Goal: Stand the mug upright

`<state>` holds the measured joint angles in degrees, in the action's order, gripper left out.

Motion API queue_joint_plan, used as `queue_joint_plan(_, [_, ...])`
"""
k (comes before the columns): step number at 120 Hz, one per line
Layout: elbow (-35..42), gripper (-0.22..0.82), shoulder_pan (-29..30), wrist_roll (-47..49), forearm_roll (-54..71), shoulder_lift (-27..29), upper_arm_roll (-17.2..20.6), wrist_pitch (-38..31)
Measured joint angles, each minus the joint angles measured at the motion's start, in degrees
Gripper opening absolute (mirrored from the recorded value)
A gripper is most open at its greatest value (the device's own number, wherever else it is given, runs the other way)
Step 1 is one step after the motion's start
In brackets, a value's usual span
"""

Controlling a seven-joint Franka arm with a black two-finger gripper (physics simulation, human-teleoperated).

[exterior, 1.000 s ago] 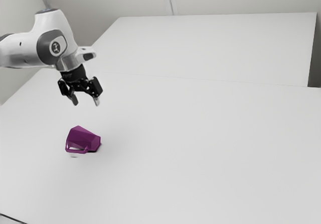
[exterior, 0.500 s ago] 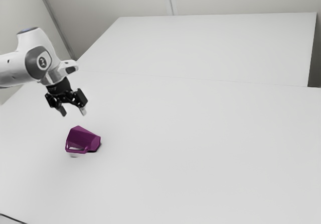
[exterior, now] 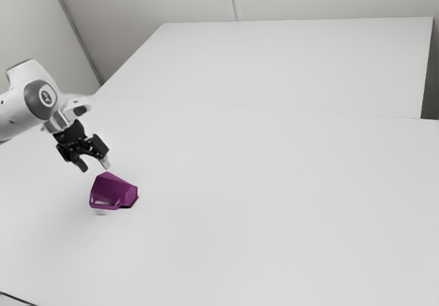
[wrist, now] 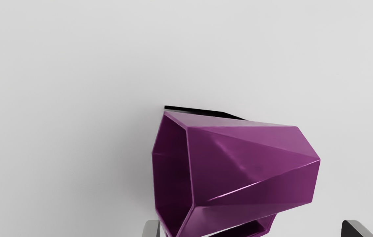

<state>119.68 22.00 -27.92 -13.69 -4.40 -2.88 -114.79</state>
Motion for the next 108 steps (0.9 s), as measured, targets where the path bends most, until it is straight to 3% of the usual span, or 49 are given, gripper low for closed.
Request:
queue_joint_plan(27, [-3.59,0.60,5.15,-8.77,-5.55,-5.04,0.01,2.00])
queue_joint_plan(70, [-8.25,0.60,8.13,-23.47,-16.00,-12.78,-0.08,8.58])
queue_joint_plan(98, [-8.59,0.60,8.83,-29.86,-19.20,-14.18,-0.02,15.16])
queue_joint_plan(108, [-8.57,0.55,9.02,-31.45,-19.61,-14.26,-0.02,18.10])
